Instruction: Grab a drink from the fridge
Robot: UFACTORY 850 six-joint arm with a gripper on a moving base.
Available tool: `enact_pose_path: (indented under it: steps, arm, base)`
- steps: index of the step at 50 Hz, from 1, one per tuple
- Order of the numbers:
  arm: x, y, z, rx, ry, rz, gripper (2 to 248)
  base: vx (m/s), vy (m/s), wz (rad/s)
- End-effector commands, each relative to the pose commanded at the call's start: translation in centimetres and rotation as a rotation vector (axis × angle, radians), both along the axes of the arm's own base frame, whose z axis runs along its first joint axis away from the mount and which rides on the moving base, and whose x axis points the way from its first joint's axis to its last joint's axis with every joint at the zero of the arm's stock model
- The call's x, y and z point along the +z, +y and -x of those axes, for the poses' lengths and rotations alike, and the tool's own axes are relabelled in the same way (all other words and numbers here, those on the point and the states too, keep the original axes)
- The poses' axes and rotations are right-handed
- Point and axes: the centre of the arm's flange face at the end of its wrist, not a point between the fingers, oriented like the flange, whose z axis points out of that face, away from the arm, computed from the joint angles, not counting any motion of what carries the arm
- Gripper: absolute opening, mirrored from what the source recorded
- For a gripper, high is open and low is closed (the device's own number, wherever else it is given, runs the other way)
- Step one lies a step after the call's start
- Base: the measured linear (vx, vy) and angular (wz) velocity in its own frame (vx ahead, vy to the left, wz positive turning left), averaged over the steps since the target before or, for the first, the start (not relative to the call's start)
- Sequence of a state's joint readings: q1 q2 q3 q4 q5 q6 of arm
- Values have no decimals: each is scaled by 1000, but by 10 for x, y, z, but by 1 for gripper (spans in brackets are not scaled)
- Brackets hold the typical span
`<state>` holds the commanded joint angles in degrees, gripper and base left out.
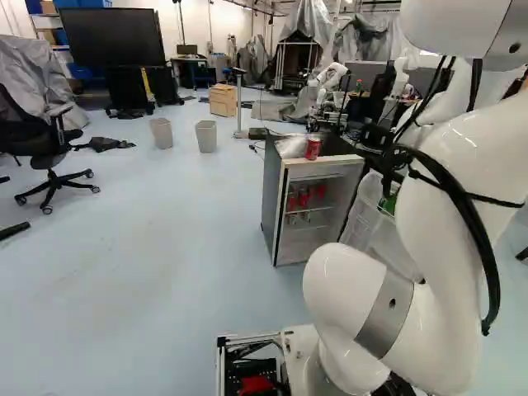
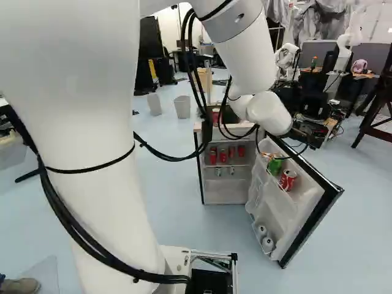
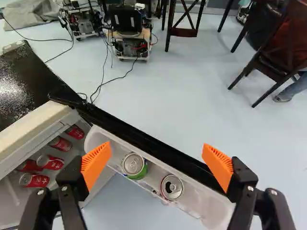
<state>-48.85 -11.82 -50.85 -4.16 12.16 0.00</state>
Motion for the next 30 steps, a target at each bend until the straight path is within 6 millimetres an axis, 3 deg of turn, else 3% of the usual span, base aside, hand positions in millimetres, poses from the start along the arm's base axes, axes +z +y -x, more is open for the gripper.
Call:
enact_pose_path:
  steps: [30]
  arm:
    - [15,-41,-20,-28,82,-79,247]
  base:
    - [0,0,0]
